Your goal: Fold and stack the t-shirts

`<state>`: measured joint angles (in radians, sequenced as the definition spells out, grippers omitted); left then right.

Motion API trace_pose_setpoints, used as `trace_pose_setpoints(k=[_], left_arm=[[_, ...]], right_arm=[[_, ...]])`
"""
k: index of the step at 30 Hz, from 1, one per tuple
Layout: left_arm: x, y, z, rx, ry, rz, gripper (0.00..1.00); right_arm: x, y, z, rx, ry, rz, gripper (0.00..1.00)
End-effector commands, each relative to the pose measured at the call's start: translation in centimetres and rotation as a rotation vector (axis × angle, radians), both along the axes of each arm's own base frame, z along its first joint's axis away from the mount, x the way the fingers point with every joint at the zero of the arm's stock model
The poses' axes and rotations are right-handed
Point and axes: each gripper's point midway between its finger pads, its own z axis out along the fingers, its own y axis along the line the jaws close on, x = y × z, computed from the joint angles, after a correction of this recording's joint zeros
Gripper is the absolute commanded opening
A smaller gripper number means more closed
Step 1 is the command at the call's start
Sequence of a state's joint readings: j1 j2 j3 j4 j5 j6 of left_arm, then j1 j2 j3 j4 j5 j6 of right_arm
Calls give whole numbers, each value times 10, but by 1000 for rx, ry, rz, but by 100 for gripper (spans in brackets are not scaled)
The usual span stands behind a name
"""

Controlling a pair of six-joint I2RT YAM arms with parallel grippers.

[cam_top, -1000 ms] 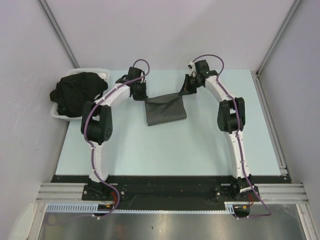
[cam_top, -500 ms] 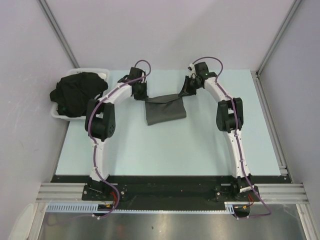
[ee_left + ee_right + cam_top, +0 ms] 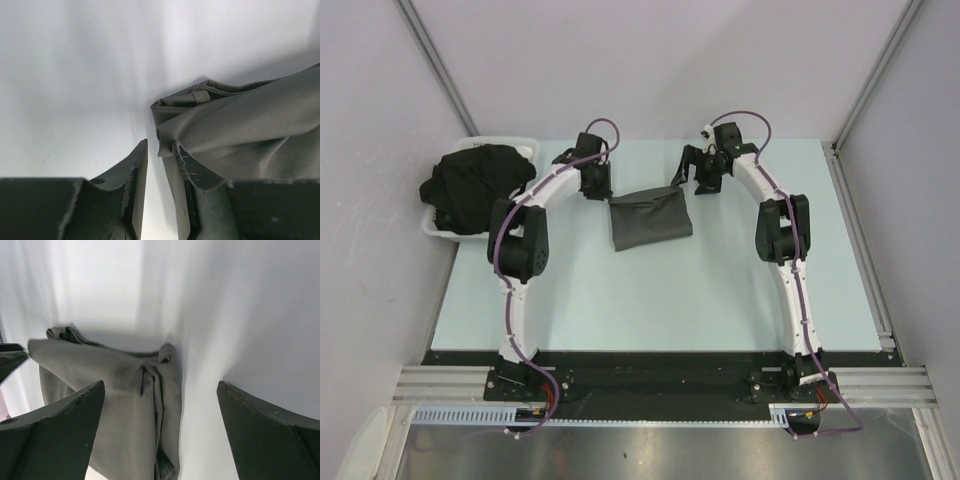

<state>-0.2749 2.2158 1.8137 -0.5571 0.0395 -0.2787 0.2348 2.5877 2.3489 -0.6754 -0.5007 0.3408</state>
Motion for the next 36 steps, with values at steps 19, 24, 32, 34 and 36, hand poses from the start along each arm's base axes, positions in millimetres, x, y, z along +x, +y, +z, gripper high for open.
trace_pose_setpoints(k=[19, 24, 32, 34, 36], left_arm=[[-72, -18, 94, -175, -90, -86, 19], [-97, 2, 114, -117, -121, -72, 13], [-144, 13, 143, -129, -159, -99, 11], [-155, 16, 141, -131, -154, -95, 11], [-166, 21, 144, -130, -161, -89, 10]], right_arm=[[-59, -75, 80, -527, -146, -162, 100], [-67, -56, 94, -363, -153, -162, 20], [-72, -21, 121, -245, -173, -148, 0], [-74, -5, 128, -258, -218, -136, 0], [-68, 3, 132, -290, -272, -127, 0]])
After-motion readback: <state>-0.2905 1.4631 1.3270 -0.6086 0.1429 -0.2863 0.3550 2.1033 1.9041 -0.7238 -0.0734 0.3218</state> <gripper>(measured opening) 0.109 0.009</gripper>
